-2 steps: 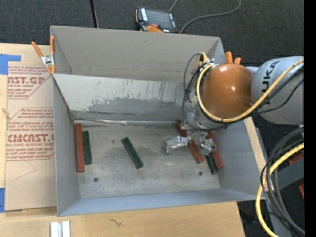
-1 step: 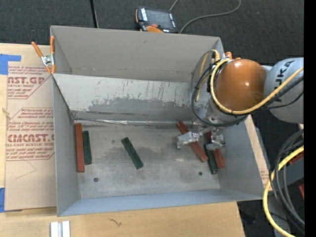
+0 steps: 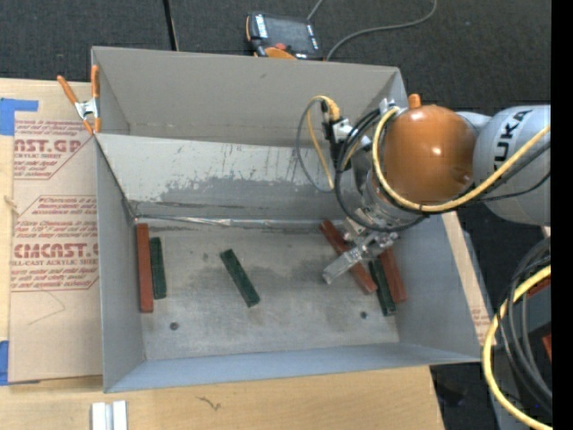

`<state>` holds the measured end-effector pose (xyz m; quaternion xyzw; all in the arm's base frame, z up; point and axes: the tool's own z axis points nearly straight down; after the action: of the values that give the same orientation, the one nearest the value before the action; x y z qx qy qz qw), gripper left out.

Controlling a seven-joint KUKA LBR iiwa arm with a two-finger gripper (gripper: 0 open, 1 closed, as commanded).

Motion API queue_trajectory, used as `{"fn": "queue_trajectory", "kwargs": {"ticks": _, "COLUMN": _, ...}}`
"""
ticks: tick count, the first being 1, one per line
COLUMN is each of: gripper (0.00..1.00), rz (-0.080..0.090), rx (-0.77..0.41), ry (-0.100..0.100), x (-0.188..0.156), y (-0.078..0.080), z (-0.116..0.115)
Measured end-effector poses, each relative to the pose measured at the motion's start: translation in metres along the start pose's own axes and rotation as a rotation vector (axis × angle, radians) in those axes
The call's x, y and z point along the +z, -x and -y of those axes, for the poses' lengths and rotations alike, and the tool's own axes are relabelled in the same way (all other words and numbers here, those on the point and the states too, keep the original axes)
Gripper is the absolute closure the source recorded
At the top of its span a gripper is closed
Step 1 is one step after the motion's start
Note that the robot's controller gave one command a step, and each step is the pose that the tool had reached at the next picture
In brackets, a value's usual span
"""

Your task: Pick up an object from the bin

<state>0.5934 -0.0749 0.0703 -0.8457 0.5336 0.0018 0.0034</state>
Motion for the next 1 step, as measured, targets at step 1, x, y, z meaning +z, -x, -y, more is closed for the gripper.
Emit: {"fn": "queue_trajectory", "kwargs": {"ticks": 1, "gripper": 1.00, "rz": -0.003, "rx": 0.003, "ry": 0.000, "x": -0.0008, "y": -0.0026, "z": -0.0006}}
